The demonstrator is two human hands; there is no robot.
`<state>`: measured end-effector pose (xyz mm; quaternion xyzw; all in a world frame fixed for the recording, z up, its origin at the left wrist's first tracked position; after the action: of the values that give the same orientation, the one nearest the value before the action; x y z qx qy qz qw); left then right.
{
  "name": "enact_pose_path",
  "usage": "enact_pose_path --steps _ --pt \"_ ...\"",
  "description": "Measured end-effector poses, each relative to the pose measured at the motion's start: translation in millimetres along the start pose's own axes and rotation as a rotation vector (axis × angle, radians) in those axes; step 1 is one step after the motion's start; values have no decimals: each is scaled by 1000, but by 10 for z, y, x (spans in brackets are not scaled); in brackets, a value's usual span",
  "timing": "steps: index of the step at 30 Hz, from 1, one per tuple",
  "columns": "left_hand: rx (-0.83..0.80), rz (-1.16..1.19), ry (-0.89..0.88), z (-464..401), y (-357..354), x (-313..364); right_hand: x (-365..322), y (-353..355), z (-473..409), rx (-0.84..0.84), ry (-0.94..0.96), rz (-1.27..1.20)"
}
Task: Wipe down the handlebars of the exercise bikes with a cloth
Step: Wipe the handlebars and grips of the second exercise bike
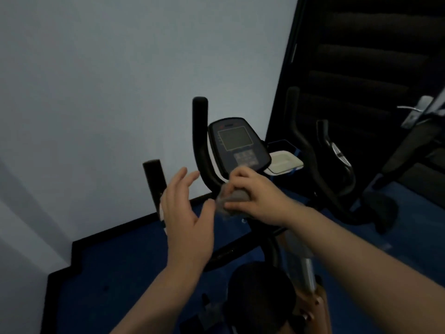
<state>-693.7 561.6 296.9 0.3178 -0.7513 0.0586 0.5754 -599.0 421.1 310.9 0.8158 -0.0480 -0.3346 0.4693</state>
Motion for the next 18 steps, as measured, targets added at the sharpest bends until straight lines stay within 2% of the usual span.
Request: enact_pose_path --steps 3,5,7,10,12,18 --pt "-159 51 26 175 -117 -10 91 149 496 -111 -78 -57" --pt "-239 78 85 270 -198 -5 96 211 501 -142 -104 -71" --pt "-311 75 127 370 -281 -3 70 191 342 36 -131 -64" --pt "-375 -7 209 520 -354 -64 -22 -20 357 343 -273 -109" --pt "-394 -77 237 609 -366 -119 -70 -172 676 374 -280 -75" --pt "-391 -308 124 664 -362 -81 -144 -276 1513 381 -342 -166"
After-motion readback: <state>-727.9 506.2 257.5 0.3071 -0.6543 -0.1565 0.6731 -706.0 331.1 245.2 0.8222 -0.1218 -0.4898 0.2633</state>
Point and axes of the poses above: each hand's wrist, its own z-axis away from the middle knuckle, its own y-axis out of the back of the hand, x = y × z, the point moved 3 cm from there along -z, towards the middle knuckle, and after that the axes turned 8 degrees about y, right-handed, at the moved point
